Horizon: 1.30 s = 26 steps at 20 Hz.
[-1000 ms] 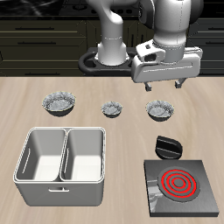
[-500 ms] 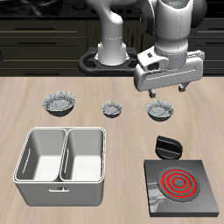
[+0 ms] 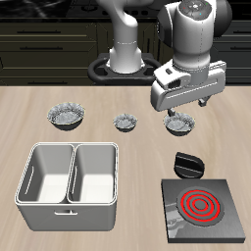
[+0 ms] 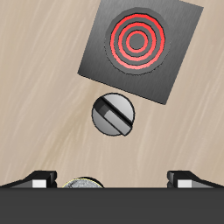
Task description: Turn off the flat stove and place the largest bowl on it
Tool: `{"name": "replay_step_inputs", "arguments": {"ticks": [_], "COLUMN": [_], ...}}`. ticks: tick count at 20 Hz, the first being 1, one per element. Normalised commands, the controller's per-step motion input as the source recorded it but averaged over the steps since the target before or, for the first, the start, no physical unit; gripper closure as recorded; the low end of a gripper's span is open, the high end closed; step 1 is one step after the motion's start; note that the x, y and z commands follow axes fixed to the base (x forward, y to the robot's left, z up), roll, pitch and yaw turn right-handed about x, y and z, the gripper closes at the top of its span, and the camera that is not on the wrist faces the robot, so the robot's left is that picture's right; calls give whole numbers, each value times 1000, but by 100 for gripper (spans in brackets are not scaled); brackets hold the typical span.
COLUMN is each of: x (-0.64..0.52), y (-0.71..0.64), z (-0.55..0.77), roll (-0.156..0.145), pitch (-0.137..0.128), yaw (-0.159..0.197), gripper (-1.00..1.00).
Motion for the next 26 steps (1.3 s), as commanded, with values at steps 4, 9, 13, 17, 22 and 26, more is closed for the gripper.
{"name": "replay_step_inputs", "arguments": {"ticks": [4, 9, 13, 17, 22, 26], "x": [34, 36, 22, 7, -51, 38], "y": [-53, -73, 10, 14, 15, -12], "z": [-39, -2, -80, -19, 46, 65], "roll": [1, 2, -1, -12, -18, -4], "pitch": [8, -21, 1, -24, -33, -44], "yaw": [116, 120, 144, 112, 58, 51], "gripper": [-100, -100, -100, -100, -100, -100]}}
